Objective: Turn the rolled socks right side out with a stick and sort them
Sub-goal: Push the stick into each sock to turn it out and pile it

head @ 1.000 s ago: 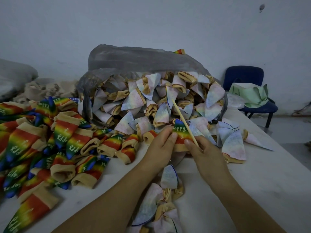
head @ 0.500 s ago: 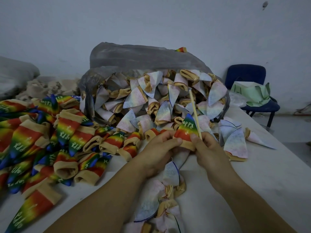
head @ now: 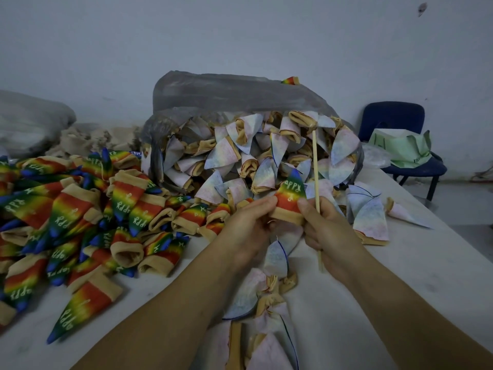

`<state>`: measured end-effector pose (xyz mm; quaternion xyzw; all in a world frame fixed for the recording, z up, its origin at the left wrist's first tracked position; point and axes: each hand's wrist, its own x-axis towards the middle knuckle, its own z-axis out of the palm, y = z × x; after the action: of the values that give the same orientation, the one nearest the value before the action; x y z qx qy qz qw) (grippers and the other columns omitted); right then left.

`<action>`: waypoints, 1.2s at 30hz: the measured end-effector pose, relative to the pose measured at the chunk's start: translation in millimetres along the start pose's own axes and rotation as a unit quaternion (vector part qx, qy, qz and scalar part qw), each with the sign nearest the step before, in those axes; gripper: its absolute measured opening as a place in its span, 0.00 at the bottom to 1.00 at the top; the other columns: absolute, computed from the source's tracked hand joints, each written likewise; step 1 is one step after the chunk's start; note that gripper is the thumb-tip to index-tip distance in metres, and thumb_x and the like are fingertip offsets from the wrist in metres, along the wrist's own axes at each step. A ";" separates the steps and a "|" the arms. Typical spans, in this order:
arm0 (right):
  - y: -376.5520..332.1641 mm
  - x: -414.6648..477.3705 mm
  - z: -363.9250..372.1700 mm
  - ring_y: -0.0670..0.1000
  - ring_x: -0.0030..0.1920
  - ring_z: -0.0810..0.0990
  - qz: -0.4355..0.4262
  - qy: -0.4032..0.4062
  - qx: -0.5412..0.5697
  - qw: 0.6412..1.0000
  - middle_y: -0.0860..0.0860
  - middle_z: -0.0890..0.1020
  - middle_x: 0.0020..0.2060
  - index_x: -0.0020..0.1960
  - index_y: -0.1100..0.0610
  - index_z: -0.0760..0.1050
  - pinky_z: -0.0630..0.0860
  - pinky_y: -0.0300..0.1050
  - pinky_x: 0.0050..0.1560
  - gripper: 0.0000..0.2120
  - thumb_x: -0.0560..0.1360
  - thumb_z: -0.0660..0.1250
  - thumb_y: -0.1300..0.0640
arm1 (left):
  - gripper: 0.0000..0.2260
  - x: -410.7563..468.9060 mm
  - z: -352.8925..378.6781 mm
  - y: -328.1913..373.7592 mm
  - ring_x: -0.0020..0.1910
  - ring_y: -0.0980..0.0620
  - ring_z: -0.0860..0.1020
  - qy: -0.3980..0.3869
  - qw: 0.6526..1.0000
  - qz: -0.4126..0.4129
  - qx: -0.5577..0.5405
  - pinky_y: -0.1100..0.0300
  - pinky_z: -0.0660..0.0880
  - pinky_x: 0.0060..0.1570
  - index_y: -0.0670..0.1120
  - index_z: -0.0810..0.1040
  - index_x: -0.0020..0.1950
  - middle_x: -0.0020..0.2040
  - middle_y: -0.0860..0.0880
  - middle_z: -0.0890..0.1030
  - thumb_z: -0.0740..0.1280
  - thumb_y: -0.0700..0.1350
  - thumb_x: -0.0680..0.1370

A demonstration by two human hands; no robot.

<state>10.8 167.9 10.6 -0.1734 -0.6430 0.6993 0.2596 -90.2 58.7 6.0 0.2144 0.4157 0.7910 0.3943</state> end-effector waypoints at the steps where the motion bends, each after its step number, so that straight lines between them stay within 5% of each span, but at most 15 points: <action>1: -0.5 1.0 0.4 0.41 0.19 0.63 -0.002 0.003 -0.008 1.000 0.42 0.69 0.20 0.42 0.52 0.71 0.60 0.32 0.20 0.09 0.78 0.63 0.49 | 0.10 -2.7 -0.3 1.1 0.33 0.55 0.77 0.007 1.000 0.004 0.019 0.67 0.73 0.30 0.45 0.84 0.40 0.34 0.49 0.80 0.65 0.42 0.77; 5: 12.8 -0.2 -6.3 0.41 0.23 0.67 -0.017 0.080 -0.116 0.990 0.42 0.73 0.23 0.41 0.52 0.76 0.63 0.37 0.27 0.15 0.78 0.59 0.43 | 0.12 -12.1 -16.1 17.2 0.29 0.57 0.71 0.137 0.983 0.073 0.098 0.67 0.68 0.30 0.46 0.81 0.40 0.31 0.50 0.75 0.64 0.45 0.82; 8: 21.9 -3.3 -11.8 0.42 0.33 0.75 -0.024 0.127 -0.174 0.976 0.48 0.82 0.37 0.41 0.49 0.77 0.68 0.42 0.35 0.16 0.77 0.59 0.40 | 0.09 -20.7 -31.7 31.4 0.44 0.56 0.83 0.225 0.961 0.131 0.094 0.67 0.76 0.38 0.47 0.77 0.57 0.50 0.49 0.83 0.62 0.50 0.83; 10: 21.6 -3.2 -14.7 0.37 0.34 0.76 -0.032 0.128 -0.190 0.973 0.42 0.82 0.37 0.41 0.48 0.77 0.67 0.41 0.36 0.16 0.77 0.58 0.40 | 0.17 -29.9 -37.0 25.0 0.60 0.63 0.76 0.238 0.914 0.142 0.297 0.66 0.73 0.53 0.55 0.68 0.70 0.66 0.54 0.74 0.59 0.58 0.82; 12: 21.8 -4.0 -16.1 0.34 0.34 0.75 -0.035 0.124 -0.206 0.970 0.40 0.81 0.35 0.42 0.48 0.77 0.66 0.40 0.36 0.16 0.78 0.58 0.41 | 0.22 -42.7 -34.6 11.9 0.64 0.71 0.64 0.185 0.862 0.147 0.447 0.68 0.63 0.61 0.58 0.64 0.75 0.74 0.57 0.63 0.56 0.62 0.81; 13: 22.9 -4.2 -17.5 0.35 0.34 0.75 -0.036 0.125 -0.212 0.969 0.42 0.81 0.34 0.42 0.49 0.77 0.66 0.41 0.36 0.16 0.78 0.57 0.42 | 0.20 -47.3 -30.8 7.4 0.64 0.73 0.63 0.134 0.865 0.133 0.465 0.70 0.60 0.62 0.60 0.67 0.72 0.76 0.57 0.62 0.56 0.62 0.81; 15: 26.2 -4.3 -19.2 0.40 0.36 0.76 -0.035 0.128 -0.224 0.965 0.45 0.81 0.35 0.41 0.50 0.78 0.67 0.42 0.36 0.17 0.79 0.57 0.43 | 0.20 -50.2 -28.0 -1.7 0.69 0.71 0.62 0.019 0.857 0.089 0.507 0.70 0.58 0.68 0.63 0.67 0.69 0.77 0.59 0.62 0.57 0.65 0.79; 18: 28.1 -3.8 -19.2 0.40 0.35 0.75 -0.045 0.119 -0.241 0.962 0.47 0.81 0.35 0.40 0.53 0.77 0.67 0.41 0.37 0.18 0.79 0.57 0.44 | 0.28 -47.9 -29.7 -9.4 0.73 0.68 0.53 -0.079 0.788 0.072 0.607 0.68 0.51 0.71 0.57 0.69 0.73 0.72 0.66 0.62 0.64 0.66 0.75; 21: 27.9 -3.4 -18.5 0.35 0.33 0.73 -0.050 0.115 -0.246 0.961 0.46 0.80 0.34 0.39 0.51 0.77 0.66 0.41 0.36 0.17 0.79 0.57 0.44 | 0.08 -50.6 -28.6 -12.3 0.66 0.69 0.67 -0.020 0.861 0.105 0.497 0.74 0.64 0.63 0.58 0.84 0.55 0.59 0.69 0.78 0.67 0.53 0.79; 24: 25.3 -7.7 -16.2 0.34 0.34 0.74 -0.045 0.099 -0.241 0.964 0.42 0.81 0.34 0.39 0.48 0.78 0.65 0.41 0.36 0.17 0.79 0.57 0.42 | 0.11 -45.8 -24.9 -1.9 0.49 0.55 0.82 0.128 0.937 0.096 0.309 0.65 0.78 0.48 0.52 0.86 0.48 0.47 0.54 0.85 0.66 0.55 0.79; 27: 19.0 -15.0 -7.4 0.34 0.33 0.74 -0.055 0.055 -0.227 0.971 0.37 0.81 0.37 0.42 0.44 0.79 0.65 0.39 0.36 0.16 0.76 0.57 0.37 | 0.14 -33.6 -20.8 12.8 0.45 0.50 0.84 0.159 0.981 0.049 0.103 0.59 0.81 0.45 0.43 0.83 0.51 0.46 0.46 0.86 0.66 0.53 0.79; 31: 10.5 -25.5 6.0 0.35 0.27 0.72 -0.074 -0.023 -0.132 0.988 0.35 0.79 0.31 0.53 0.42 0.79 0.65 0.29 0.28 0.21 0.69 0.60 0.32 | 0.15 -27.5 -13.2 5.2 0.33 0.53 0.82 0.171 0.984 -0.039 -0.007 0.62 0.78 0.28 0.41 0.81 0.51 0.39 0.45 0.84 0.67 0.53 0.79; 36: 7.4 -29.0 13.3 0.33 0.31 0.75 -0.099 -0.061 -0.114 0.987 0.36 0.82 0.38 0.51 0.42 0.80 0.68 0.26 0.28 0.15 0.70 0.62 0.39 | 0.15 -22.7 -13.4 -13.4 0.35 0.52 0.84 0.172 0.983 0.015 0.066 0.61 0.79 0.33 0.44 0.86 0.39 0.38 0.45 0.85 0.68 0.51 0.79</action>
<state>25.4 139.9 2.2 -0.0945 -0.7474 0.6014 0.2659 -79.6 38.5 -12.9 0.1073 0.5253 0.7928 0.2898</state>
